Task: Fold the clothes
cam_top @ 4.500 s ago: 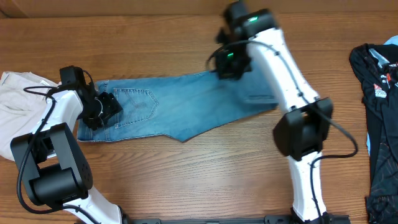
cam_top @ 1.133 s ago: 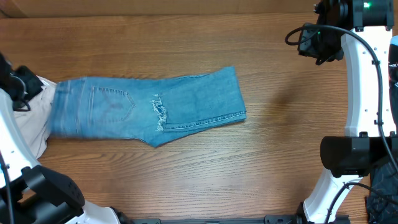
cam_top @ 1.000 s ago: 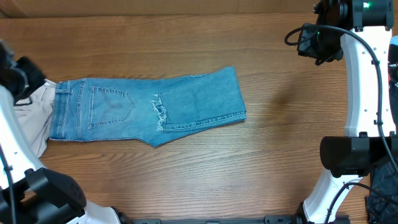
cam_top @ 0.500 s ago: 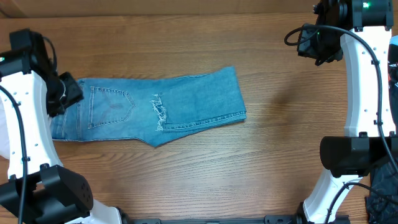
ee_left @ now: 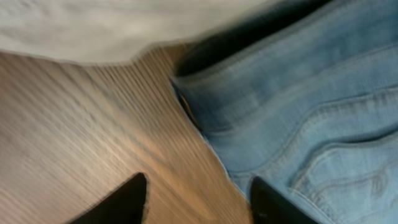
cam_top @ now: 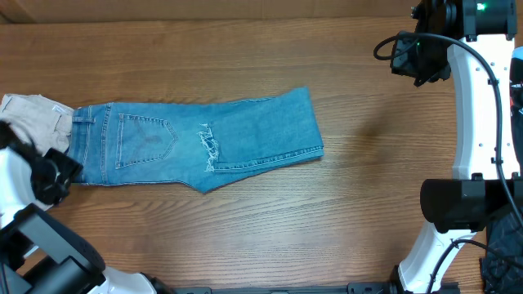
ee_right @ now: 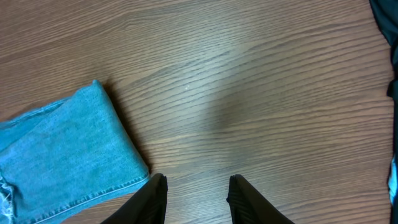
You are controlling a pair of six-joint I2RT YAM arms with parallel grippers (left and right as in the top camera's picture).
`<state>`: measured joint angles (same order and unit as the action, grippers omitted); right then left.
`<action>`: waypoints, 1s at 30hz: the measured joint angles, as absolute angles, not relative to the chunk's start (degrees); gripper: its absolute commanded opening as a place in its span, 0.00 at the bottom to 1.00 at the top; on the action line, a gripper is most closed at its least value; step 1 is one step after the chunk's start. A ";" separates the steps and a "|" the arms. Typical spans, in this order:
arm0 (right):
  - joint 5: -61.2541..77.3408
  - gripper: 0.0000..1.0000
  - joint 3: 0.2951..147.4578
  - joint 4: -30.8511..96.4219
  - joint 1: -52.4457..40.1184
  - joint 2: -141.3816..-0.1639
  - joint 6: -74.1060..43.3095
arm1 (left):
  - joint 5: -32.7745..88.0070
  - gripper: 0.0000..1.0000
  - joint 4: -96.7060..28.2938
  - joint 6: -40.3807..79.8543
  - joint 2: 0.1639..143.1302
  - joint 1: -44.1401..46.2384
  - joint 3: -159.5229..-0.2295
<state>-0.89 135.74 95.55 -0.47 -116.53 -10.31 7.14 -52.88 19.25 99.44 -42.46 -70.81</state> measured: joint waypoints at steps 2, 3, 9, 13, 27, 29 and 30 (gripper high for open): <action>-0.86 0.37 135.74 95.59 -0.47 -116.53 -10.28 | 9.02 0.73 -47.70 18.46 99.44 -43.62 -68.18; -0.91 0.37 135.74 95.53 -0.47 -116.53 -10.31 | 9.78 0.75 -45.69 17.89 99.42 -43.62 -67.16; -0.89 0.37 135.74 95.68 -0.47 -116.53 -10.31 | 12.62 0.76 -37.08 16.71 99.44 -43.22 -61.19; -0.89 0.38 135.74 95.92 -0.47 -116.53 -10.31 | 12.32 0.77 -34.11 17.04 99.44 -43.22 -58.22; -0.19 0.38 135.74 96.25 -0.47 -116.53 -10.28 | 15.07 0.22 -19.11 18.85 99.44 -43.22 -51.70; -0.21 0.38 135.74 96.36 -0.47 -116.53 -10.33 | 16.84 0.04 -18.09 18.35 99.44 -43.13 -51.55; -0.21 0.38 135.74 96.40 -0.47 -116.53 -10.31 | 17.91 0.04 -17.43 18.22 99.42 -43.13 -51.53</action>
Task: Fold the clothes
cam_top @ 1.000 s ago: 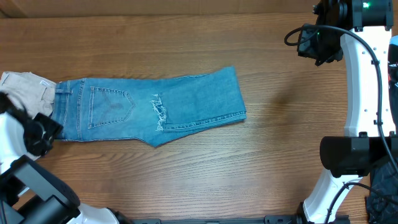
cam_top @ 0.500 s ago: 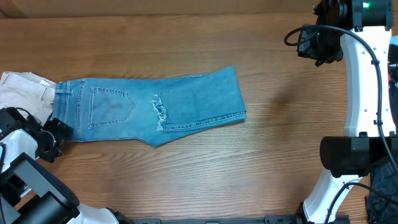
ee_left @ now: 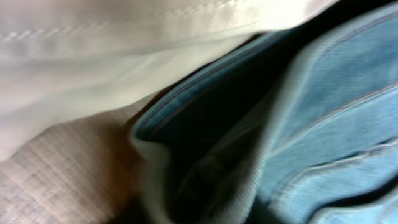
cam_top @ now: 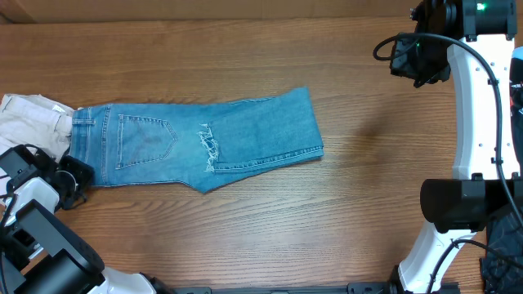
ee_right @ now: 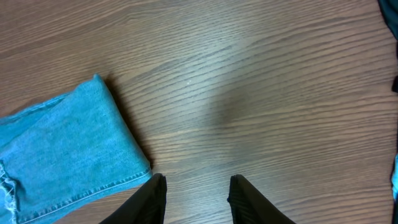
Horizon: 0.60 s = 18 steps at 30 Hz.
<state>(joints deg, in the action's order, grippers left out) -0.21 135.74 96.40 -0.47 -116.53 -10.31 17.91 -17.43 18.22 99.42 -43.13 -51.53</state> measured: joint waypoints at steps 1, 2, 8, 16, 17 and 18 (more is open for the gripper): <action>-0.19 0.38 135.74 96.55 -0.47 -116.53 -10.31 | 19.20 0.04 -16.84 17.87 99.42 -43.13 -51.51; -0.19 0.38 135.74 96.60 -0.47 -116.53 -10.31 | 20.23 0.04 -16.36 17.85 99.42 -43.16 -51.51; -0.19 0.38 135.74 96.82 -0.47 -116.53 -10.33 | 28.32 0.04 -16.67 16.53 98.52 -43.22 -52.38; -0.16 0.38 135.74 96.95 -0.47 -116.53 -10.31 | 42.11 0.04 -17.47 15.66 88.66 -40.86 -59.51; -0.01 0.38 135.74 96.92 -0.47 -116.53 -10.28 | 43.16 0.04 -17.61 15.64 87.20 -40.42 -60.84; 0.14 0.38 135.74 96.92 -0.47 -116.53 -10.31 | 44.05 0.04 -17.69 15.53 85.76 -40.05 -62.15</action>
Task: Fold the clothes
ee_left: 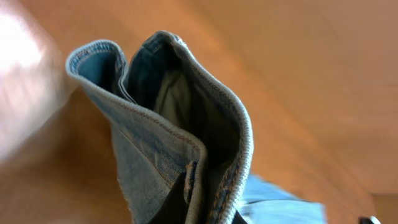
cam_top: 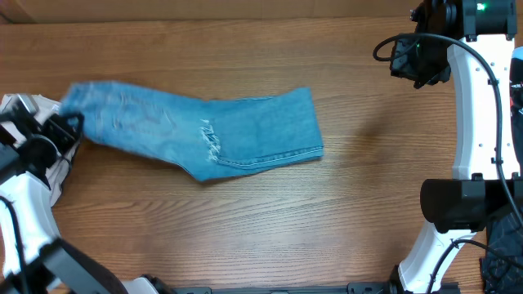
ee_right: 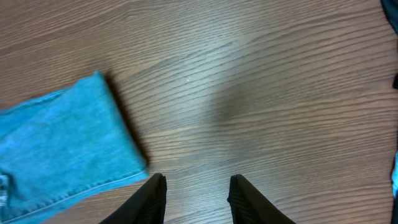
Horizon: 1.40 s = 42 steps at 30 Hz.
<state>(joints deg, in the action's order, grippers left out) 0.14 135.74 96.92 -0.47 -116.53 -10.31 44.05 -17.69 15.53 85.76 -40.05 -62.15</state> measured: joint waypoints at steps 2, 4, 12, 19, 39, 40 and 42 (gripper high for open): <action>0.67 0.37 135.74 96.92 -0.47 -116.53 -10.33 | 45.30 0.04 -19.20 15.20 83.07 -39.20 -65.45; 1.28 0.37 135.74 96.95 -0.47 -116.53 -10.33 | 45.89 0.04 -21.34 14.79 81.25 -37.80 -68.82; 2.72 0.38 135.74 97.12 -0.47 -116.53 -10.33 | 42.57 0.04 -29.78 11.64 80.14 -22.85 -76.69; 3.31 0.37 135.74 97.12 -0.47 -116.53 -10.33 | 29.41 0.04 -37.47 7.35 80.86 -3.29 -76.82; 4.05 0.37 135.74 97.10 -0.47 -116.53 -10.31 | 17.08 0.04 -36.99 6.46 100.18 19.11 -77.21; 4.05 0.37 135.74 97.12 -0.47 -116.53 -10.31 | 16.86 0.04 -36.67 6.87 100.57 19.81 -77.21; 4.05 0.37 135.74 97.10 -0.47 -116.53 -10.33 | 16.71 0.08 -36.18 7.55 101.06 20.99 -77.21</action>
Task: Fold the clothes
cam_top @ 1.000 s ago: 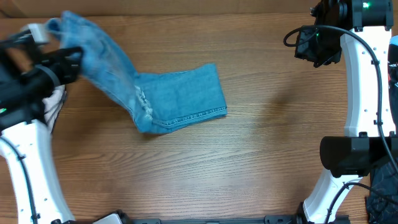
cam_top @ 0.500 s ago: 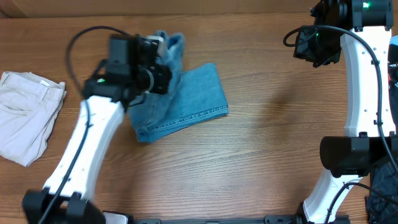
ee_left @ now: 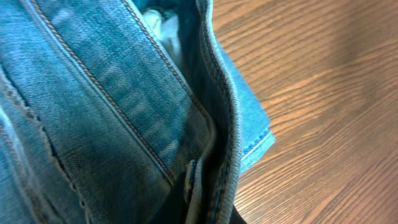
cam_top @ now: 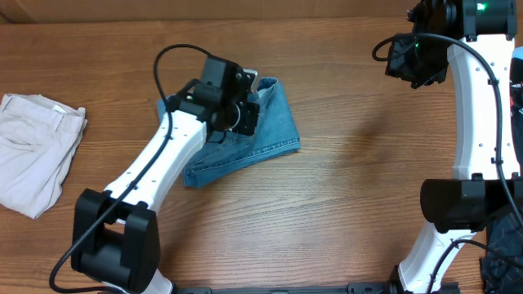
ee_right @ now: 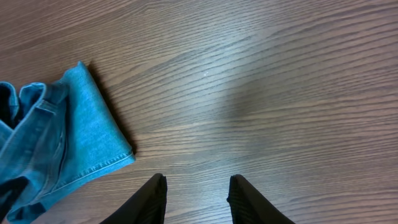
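The blue jeans [cam_top: 270, 131] lie folded over themselves in the middle of the table. My left gripper [cam_top: 249, 102] is shut on the jeans' waistband [ee_left: 214, 155], holding it over the leg end. In the left wrist view the denim fills the frame and hides the fingers. The hem end [ee_right: 93, 137] shows in the right wrist view. My right gripper [ee_right: 196, 196] hangs open high above bare wood at the far right, holding nothing.
Beige trousers [cam_top: 37, 151] lie crumpled at the table's left edge. The right arm's white column [cam_top: 474, 122] stands along the right side. Dark cloth [cam_top: 502, 269] sits at the lower right corner.
My left gripper has carried the waistband from the far left to the middle, above the leg end. The jeans are now doubled over. The beige trousers lie uncovered. The right arm stayed put.
The jeans lay flat and long, with my left gripper open at their waistband. It then sat on the waistband by the beige trousers. Then the waistband was lifted at the left. Now it is over the leg end.
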You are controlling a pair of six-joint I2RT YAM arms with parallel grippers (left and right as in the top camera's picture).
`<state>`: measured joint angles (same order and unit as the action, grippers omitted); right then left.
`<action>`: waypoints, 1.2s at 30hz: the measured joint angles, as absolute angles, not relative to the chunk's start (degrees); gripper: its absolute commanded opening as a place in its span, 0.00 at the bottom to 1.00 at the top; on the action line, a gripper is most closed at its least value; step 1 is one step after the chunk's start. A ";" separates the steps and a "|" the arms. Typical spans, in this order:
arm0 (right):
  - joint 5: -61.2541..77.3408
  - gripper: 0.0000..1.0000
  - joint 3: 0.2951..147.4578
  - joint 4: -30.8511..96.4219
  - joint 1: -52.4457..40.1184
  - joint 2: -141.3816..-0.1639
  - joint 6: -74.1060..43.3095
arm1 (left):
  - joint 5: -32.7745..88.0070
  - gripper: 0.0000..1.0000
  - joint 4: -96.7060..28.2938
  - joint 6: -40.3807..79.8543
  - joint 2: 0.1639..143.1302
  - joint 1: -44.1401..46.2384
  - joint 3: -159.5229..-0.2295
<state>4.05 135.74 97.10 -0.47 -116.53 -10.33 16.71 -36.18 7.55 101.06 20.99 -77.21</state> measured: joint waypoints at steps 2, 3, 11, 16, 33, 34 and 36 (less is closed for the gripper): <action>4.05 0.37 135.74 97.10 -0.47 -116.53 -10.31 | 16.88 0.17 -35.77 7.77 101.12 21.89 -77.21; 4.03 0.38 135.74 97.14 -0.47 -116.53 -10.33 | 17.34 0.25 -35.44 7.97 101.12 22.26 -77.21; 4.10 0.38 135.74 97.12 -0.47 -116.53 -10.31 | 21.65 0.54 -36.77 8.84 101.12 22.24 -81.41; 8.45 0.38 135.74 96.99 -0.56 -116.53 -8.56 | 18.41 0.55 -37.76 9.37 100.84 15.20 -86.04; 35.05 0.57 135.74 91.26 -16.51 -124.33 3.27 | 10.13 0.55 -53.45 15.03 105.43 -2.15 -86.52; 36.16 0.57 135.74 90.41 -17.87 -125.60 3.46 | 10.00 0.55 -53.74 15.07 106.26 -2.39 -86.52; 37.58 0.57 135.74 89.38 -19.99 -127.61 3.73 | 9.98 0.55 -54.15 15.09 107.79 -2.68 -86.52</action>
